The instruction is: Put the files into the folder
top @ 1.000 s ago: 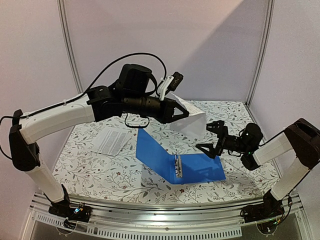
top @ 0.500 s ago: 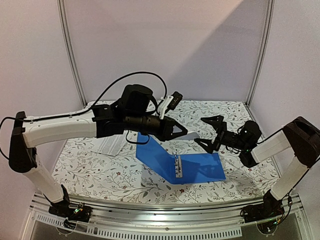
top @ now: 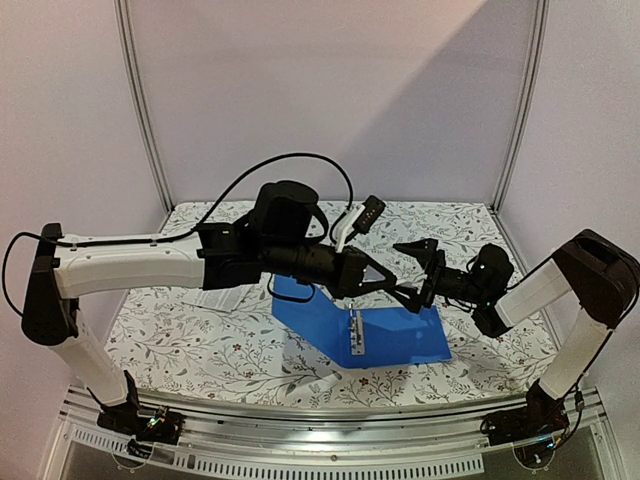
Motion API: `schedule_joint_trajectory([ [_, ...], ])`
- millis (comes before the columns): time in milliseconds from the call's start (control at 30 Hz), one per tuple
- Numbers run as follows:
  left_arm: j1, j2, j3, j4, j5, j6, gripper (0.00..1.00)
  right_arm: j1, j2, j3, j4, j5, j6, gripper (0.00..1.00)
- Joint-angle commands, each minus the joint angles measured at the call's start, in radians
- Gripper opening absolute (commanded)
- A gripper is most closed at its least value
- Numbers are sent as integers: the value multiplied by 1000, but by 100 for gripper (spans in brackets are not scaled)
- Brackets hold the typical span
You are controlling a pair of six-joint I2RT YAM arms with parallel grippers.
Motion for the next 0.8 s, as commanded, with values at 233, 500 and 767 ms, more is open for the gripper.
schedule_joint_trajectory([
  [233,-18,-35,-69,-116,138,60,0,-31,11,21,444,-4,-43,88],
  [500,-15,-35,-73,-264,139,129,0,-47,-31,-4,444,-20,-107,78],
  [767,-13,-29,-71,-373,101,192,0,-50,-38,-11,444,-72,-148,66],
])
